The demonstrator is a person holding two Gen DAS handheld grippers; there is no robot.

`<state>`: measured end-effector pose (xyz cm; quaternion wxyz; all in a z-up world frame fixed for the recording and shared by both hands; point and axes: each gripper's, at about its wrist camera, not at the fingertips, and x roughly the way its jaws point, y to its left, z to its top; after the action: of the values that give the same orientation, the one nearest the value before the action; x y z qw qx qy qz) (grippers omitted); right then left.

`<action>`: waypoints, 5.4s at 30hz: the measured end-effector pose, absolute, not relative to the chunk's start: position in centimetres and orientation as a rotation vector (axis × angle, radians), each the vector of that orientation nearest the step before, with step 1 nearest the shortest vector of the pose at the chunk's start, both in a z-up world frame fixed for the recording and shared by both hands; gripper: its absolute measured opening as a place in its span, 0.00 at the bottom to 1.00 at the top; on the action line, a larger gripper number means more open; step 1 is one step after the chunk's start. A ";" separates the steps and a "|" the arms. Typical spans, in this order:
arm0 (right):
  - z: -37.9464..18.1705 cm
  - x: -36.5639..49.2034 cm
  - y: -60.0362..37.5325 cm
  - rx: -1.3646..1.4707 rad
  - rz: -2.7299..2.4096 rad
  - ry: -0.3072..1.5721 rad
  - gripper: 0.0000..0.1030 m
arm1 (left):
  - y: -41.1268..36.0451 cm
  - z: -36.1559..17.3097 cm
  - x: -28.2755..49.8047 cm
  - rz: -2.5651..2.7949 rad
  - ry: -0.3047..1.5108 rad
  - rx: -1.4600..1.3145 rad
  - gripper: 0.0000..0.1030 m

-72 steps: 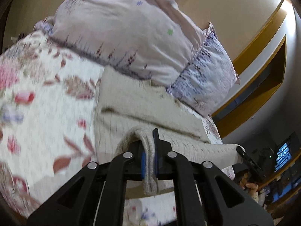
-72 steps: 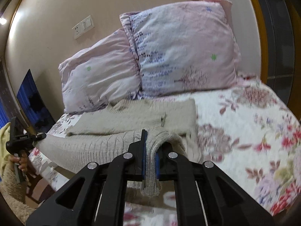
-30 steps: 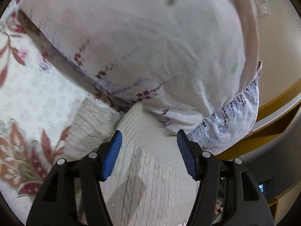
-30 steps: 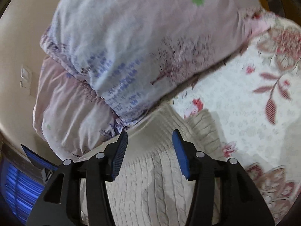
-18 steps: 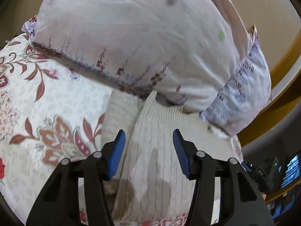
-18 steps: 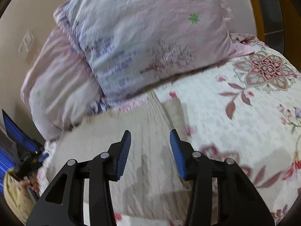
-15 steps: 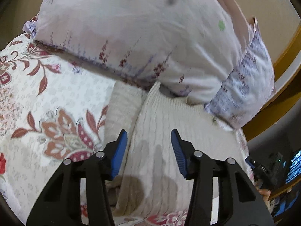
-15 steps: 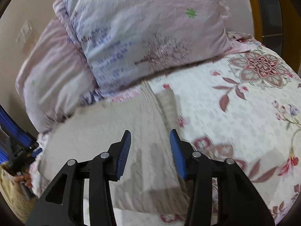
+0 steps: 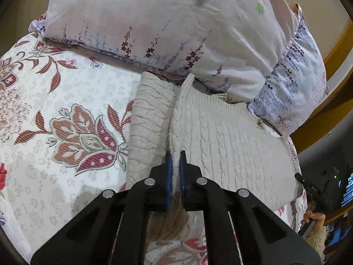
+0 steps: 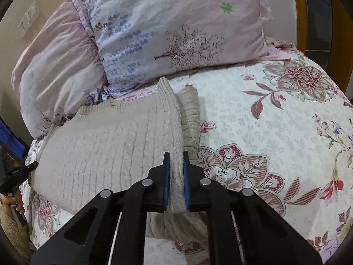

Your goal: Fold small clothes

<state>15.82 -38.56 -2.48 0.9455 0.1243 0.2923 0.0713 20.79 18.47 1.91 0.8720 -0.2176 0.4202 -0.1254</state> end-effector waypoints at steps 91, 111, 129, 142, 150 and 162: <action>-1.6 20.1 -22.3 -0.066 0.312 0.643 0.52 | 7.8 10.8 23.9 -0.684 0.685 -0.775 0.13; 1.0 16.6 -40.6 0.408 0.228 0.593 0.52 | -9.0 6.4 24.3 -0.929 0.898 -0.636 0.70; -3.1 24.7 -35.5 0.732 0.538 0.891 0.37 | -0.2 1.8 25.5 -0.498 1.009 -0.572 0.74; 3.3 19.0 -35.9 0.304 0.380 0.465 0.15 | -1.3 3.1 24.6 -0.570 0.968 -0.509 0.75; 1.5 18.7 -39.2 0.333 0.308 0.487 0.15 | -3.8 3.1 23.7 -0.611 0.974 -0.427 0.75; -1.8 20.9 -43.3 0.439 0.187 0.615 0.34 | -4.5 3.0 22.9 -0.644 0.987 -0.399 0.75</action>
<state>20.93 -43.26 -1.76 0.9251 0.2141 0.2999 0.0913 22.94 -4.54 2.95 0.8127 -0.1871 0.4621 -0.3015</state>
